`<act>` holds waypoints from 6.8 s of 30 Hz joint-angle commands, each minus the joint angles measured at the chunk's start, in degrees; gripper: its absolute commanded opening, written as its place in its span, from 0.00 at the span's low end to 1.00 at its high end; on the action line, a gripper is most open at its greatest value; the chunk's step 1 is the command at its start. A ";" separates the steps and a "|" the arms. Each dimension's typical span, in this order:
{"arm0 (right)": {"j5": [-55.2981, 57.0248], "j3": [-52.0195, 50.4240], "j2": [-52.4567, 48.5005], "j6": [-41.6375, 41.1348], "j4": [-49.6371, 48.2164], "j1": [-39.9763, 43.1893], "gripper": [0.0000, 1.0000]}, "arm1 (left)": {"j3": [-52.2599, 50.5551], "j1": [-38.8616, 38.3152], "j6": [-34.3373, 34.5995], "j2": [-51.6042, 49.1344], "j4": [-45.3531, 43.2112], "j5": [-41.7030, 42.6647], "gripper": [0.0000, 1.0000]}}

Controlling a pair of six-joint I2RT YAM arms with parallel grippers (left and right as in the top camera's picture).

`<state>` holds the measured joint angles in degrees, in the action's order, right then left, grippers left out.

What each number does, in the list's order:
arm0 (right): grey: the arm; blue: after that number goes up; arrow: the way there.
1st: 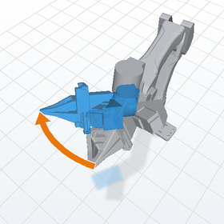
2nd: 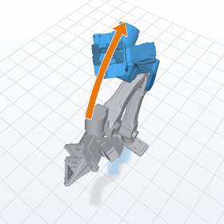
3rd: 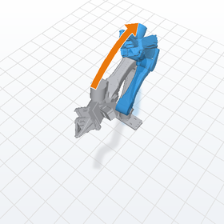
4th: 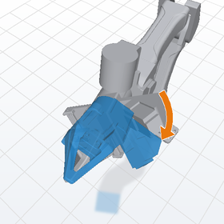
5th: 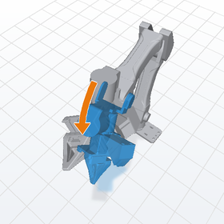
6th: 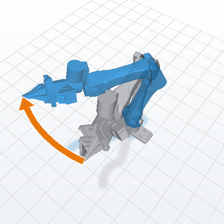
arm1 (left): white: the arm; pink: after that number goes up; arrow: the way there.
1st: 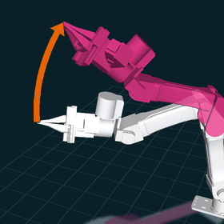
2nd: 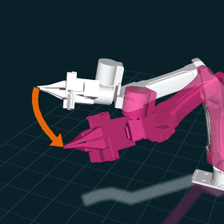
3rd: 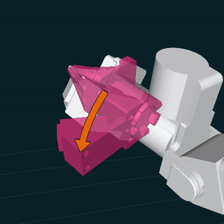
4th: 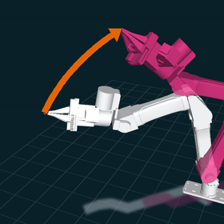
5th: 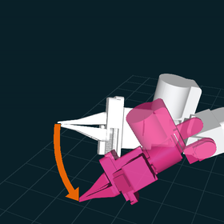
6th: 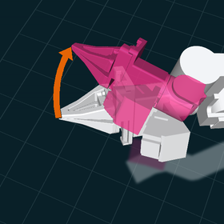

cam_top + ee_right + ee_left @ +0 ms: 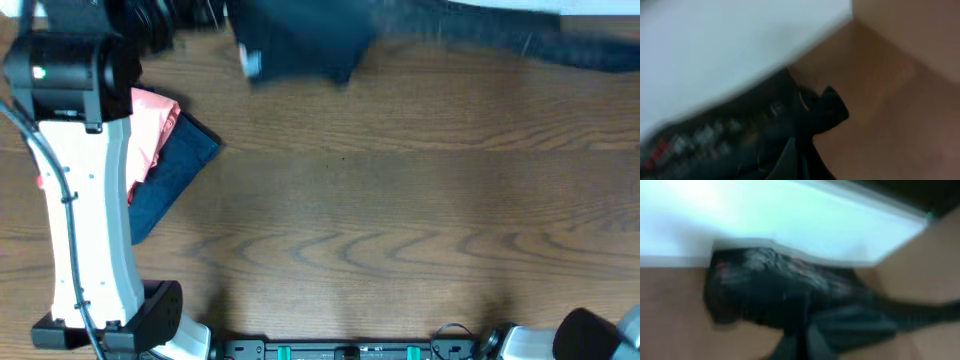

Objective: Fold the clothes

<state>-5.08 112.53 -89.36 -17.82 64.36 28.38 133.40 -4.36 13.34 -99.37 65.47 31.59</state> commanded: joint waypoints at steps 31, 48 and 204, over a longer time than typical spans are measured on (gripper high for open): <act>10.49 -41.55 -0.76 -0.07 3.26 2.86 0.01 | -63.49 -8.17 -5.53 16.20 1.14 -5.14 0.06; 6.54 -53.72 -0.76 -0.13 -29.66 -1.25 0.04 | -63.54 -6.21 2.01 1.29 -28.81 -5.40 0.06; -11.10 -40.96 -2.32 7.26 -12.61 8.87 0.69 | -63.60 -4.44 -5.35 1.60 -37.88 -14.01 0.83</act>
<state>-10.48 70.57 -93.91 -13.26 51.22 37.58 66.02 -9.04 11.53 -94.02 29.02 16.23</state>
